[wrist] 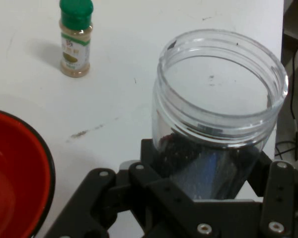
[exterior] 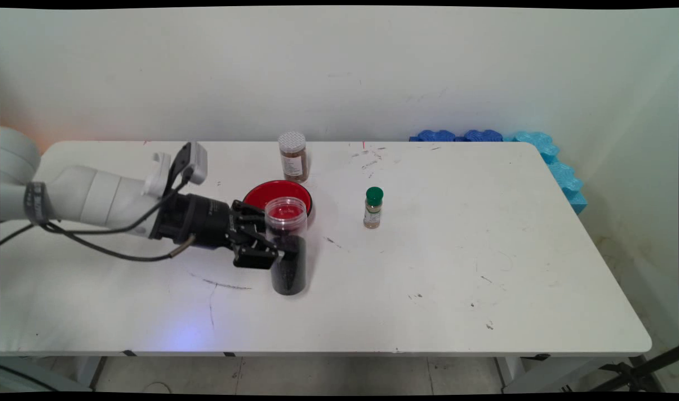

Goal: Pour the black seasoning powder in the red bowl

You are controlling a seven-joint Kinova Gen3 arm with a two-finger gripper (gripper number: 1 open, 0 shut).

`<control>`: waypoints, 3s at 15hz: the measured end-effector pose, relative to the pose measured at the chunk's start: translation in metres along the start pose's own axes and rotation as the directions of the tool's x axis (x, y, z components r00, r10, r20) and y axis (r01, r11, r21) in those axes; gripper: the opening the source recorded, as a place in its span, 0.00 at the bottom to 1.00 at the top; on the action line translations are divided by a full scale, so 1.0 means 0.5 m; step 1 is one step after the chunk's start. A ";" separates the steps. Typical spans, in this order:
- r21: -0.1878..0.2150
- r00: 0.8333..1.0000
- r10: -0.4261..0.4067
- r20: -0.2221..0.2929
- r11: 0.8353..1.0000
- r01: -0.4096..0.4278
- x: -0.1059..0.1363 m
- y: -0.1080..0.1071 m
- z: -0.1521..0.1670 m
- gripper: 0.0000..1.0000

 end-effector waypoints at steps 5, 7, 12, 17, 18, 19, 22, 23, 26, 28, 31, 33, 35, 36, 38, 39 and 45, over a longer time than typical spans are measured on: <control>0.037 0.995 -0.082 0.061 0.996 0.080 0.046 -0.003 -0.025 0.00; 0.052 0.990 -0.114 0.081 0.993 0.110 0.061 -0.006 -0.032 0.00; 0.087 0.964 -0.238 0.121 0.970 0.229 0.099 -0.010 -0.043 0.00; 0.126 0.913 -0.390 0.121 0.918 0.375 0.136 -0.017 -0.044 0.00; 0.134 0.900 -0.420 0.117 0.905 0.404 0.143 -0.019 -0.044 0.00; 0.142 0.888 -0.447 0.113 0.891 0.430 0.148 -0.021 -0.044 0.00; 0.157 0.857 -0.505 0.101 0.859 0.488 0.159 -0.026 -0.043 0.00; 0.162 0.844 -0.528 0.095 0.845 0.510 0.164 -0.028 -0.042 0.00; 0.173 0.806 -0.587 0.076 0.804 0.569 0.176 -0.031 -0.039 0.00; 0.180 0.780 -0.622 0.064 0.776 0.604 0.184 -0.033 -0.037 0.00; 0.199 0.738 -0.673 0.052 0.731 0.653 0.193 -0.036 -0.035 0.00; 0.213 0.718 -0.694 0.052 0.710 0.671 0.196 -0.038 -0.034 0.00; 0.226 0.700 -0.712 0.053 0.691 0.686 0.200 -0.040 -0.032 0.00; 0.235 0.689 -0.723 0.054 0.680 0.695 0.202 -0.041 -0.031 0.00; 0.247 0.671 -0.739 0.056 0.661 0.708 0.206 -0.042 -0.027 0.00; 0.252 0.659 -0.750 0.055 0.650 0.717 0.209 -0.043 -0.025 0.00; 0.253 0.638 -0.767 0.076 0.633 0.731 0.222 -0.046 -0.015 0.00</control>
